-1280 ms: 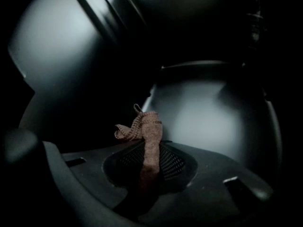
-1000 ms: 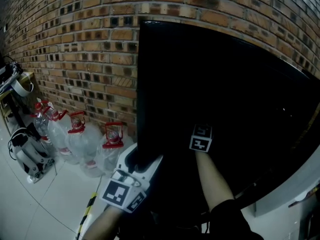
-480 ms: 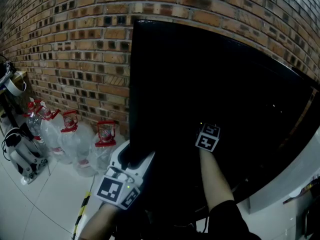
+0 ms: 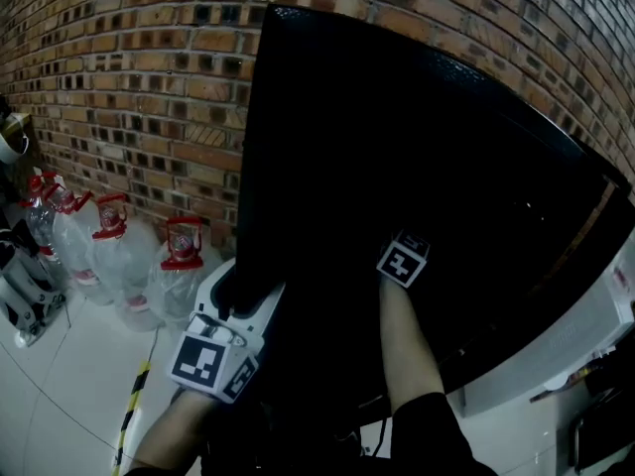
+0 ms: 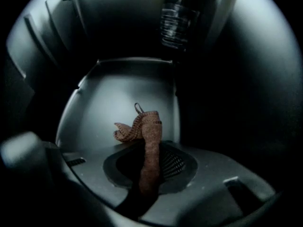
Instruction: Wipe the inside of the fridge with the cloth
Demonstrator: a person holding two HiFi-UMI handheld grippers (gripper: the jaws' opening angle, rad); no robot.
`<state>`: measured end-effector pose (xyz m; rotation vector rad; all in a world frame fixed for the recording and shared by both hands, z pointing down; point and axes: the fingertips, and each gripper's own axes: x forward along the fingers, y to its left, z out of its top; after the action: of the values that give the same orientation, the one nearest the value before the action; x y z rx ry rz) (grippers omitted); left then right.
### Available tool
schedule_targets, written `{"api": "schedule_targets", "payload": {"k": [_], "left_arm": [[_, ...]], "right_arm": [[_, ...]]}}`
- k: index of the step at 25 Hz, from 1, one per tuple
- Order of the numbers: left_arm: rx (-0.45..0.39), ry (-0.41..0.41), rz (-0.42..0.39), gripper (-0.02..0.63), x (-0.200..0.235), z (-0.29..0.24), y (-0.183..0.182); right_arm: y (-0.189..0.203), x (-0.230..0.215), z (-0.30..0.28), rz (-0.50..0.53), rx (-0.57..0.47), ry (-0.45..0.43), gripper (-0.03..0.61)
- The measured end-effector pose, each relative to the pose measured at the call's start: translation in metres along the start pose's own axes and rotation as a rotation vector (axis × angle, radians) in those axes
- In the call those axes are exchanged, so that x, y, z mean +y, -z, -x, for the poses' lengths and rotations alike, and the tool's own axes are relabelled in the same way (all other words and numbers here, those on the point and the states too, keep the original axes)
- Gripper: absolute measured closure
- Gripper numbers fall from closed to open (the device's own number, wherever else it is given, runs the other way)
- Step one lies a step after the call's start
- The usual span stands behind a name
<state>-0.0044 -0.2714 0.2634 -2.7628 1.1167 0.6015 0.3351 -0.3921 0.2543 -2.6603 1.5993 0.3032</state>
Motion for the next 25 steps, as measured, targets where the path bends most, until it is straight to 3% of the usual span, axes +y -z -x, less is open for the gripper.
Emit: {"api": "schedule_targets", "payload": {"k": [6, 8, 10, 13, 19, 25], "left_arm": [[-0.013, 0.003, -0.014, 0.351, 0.002, -0.001, -0.001], [-0.015, 0.004, -0.008, 0.351, 0.001, 0.000, -0.002], [-0.013, 0.008, 0.003, 0.350, 0.000, 0.001, -0.001], [-0.016, 0.009, 0.008, 0.350, 0.001, 0.002, 0.000], [-0.006, 0.011, -0.012, 0.350, 0.002, 0.000, 0.002], [-0.014, 0.018, -0.050, 0.348, 0.003, -0.002, 0.002]], "right_arm": [[-0.003, -0.015, 0.000, -0.081, 0.005, 0.066, 0.503], [-0.004, -0.015, 0.003, -0.111, -0.008, 0.050, 0.503], [-0.003, -0.008, 0.008, -0.147, -0.021, -0.010, 0.503], [0.008, 0.020, 0.015, -0.168, -0.040, -0.169, 0.503], [0.029, 0.114, 0.037, -0.103, -0.027, -0.427, 0.503], [0.065, 0.186, 0.040, -0.054, 0.038, -0.539, 0.503]]}}
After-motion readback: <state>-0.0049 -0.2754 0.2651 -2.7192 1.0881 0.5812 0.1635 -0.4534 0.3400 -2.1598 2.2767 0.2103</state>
